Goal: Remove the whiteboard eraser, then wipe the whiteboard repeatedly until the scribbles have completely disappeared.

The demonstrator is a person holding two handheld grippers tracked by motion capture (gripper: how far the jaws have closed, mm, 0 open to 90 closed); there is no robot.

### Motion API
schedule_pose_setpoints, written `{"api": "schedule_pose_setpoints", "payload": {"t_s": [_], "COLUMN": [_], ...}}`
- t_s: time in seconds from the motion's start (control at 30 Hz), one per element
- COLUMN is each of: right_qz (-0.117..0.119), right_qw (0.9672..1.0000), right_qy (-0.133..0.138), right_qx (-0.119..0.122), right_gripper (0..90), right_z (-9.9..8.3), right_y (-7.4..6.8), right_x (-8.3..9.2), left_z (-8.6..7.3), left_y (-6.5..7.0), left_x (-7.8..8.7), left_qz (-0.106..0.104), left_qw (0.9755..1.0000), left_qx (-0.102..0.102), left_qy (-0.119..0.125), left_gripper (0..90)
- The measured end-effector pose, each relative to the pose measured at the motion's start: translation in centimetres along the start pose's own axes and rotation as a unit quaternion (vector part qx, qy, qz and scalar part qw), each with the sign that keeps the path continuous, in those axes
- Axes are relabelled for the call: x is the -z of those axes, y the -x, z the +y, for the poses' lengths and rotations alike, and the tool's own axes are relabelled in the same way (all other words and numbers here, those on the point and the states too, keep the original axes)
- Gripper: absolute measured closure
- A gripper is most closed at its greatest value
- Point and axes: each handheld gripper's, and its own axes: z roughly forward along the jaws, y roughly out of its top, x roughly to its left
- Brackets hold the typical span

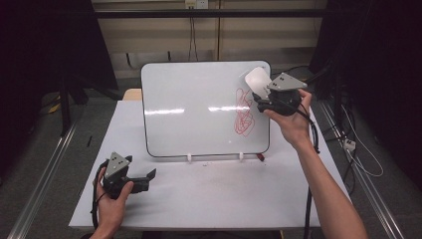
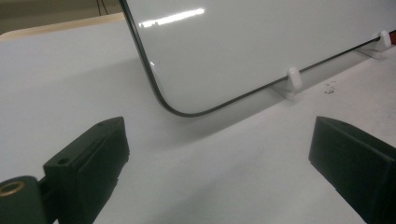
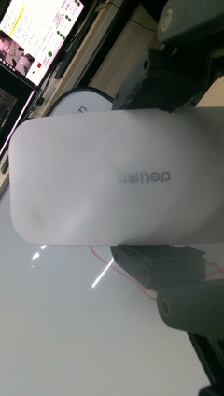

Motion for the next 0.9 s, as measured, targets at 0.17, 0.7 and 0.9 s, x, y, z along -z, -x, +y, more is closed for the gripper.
{"api": "schedule_pose_setpoints", "payload": {"t_s": [0.17,0.7,0.9], "right_qz": [0.004,0.016,0.001], "right_qw": [1.0,0.9989,0.998], "right_qy": [0.001,-0.01,-0.013], "right_qx": [0.004,0.044,0.061], "right_gripper": [31.6,31.6,31.6], "right_z": [-0.4,-0.8,-0.7], "right_y": [-0.5,-3.1,-3.1], "right_x": [0.3,-1.3,-2.0], "left_z": [-0.1,-0.2,-0.2], "left_y": [0.0,-0.3,-0.3], "left_x": [0.0,0.0,-0.1], "left_qz": [0.001,-0.002,-0.003], "left_qw": [1.0,1.0,1.0], "left_qx": [0.001,0.005,0.004], "left_qy": [0.0,-0.002,-0.002], "left_gripper": [4.6,4.6,4.6]}}
